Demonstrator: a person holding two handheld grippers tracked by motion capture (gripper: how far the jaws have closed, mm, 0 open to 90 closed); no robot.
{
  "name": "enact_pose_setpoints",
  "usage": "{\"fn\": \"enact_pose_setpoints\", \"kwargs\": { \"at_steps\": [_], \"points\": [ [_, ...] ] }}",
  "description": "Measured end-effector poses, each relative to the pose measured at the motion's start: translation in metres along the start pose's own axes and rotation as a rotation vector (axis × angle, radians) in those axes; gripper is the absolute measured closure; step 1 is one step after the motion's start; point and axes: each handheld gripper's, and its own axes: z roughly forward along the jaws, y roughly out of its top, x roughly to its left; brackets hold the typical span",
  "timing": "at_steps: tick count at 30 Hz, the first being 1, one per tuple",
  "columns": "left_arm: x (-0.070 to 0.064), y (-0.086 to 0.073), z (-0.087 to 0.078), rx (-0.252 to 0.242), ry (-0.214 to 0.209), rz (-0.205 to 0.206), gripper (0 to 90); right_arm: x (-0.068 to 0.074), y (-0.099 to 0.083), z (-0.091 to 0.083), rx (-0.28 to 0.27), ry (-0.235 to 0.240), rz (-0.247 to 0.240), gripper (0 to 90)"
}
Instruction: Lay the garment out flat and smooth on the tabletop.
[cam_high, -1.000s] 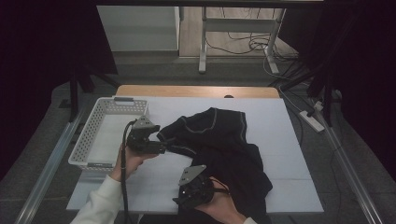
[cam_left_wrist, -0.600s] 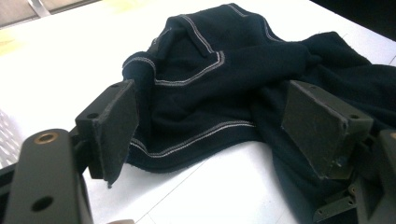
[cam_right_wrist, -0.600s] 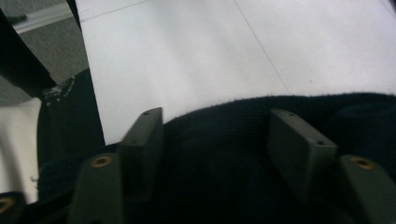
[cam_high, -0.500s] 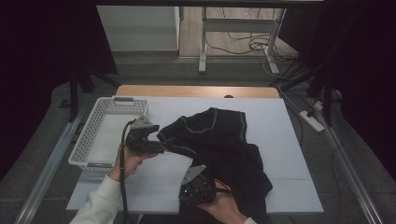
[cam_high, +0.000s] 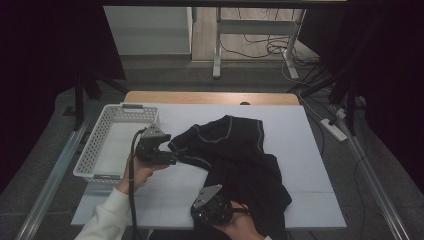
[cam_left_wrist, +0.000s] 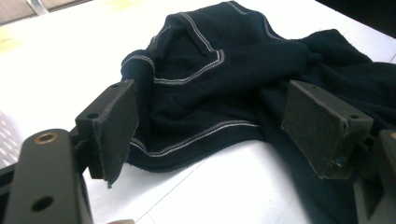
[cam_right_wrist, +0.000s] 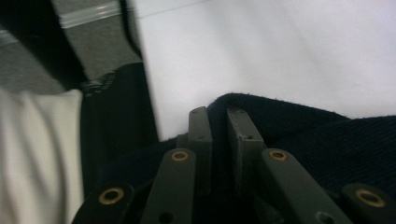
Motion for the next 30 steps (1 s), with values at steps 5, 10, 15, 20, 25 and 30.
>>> {"fn": "enact_pose_setpoints", "kwargs": {
  "at_steps": [5,10,15,20,25,30],
  "points": [
    [0.0,0.0,-0.001,-0.002,-0.001,0.003,19.7,0.018,0.001,0.001,0.003,0.063,-0.023,80.6],
    [0.0,0.0,-0.001,-0.002,0.0,0.005,19.7,0.028,0.002,0.004,0.008,0.066,-0.06,80.5],
    [0.0,0.0,0.0,0.0,-0.001,0.004,19.7,0.031,0.003,0.002,-0.008,0.101,-0.05,80.5],
    [-0.002,0.001,-0.001,0.0,-0.002,0.01,19.6,0.033,0.002,0.005,-0.002,0.101,-0.066,80.5],
    [-0.001,0.0,-0.001,0.001,-0.002,0.005,19.6,0.042,0.006,0.004,-0.024,0.139,-0.088,80.6],
    [-0.001,0.001,-0.001,-0.002,-0.002,0.005,19.5,0.052,0.011,0.003,-0.04,0.158,-0.124,79.9]
  ]
}}
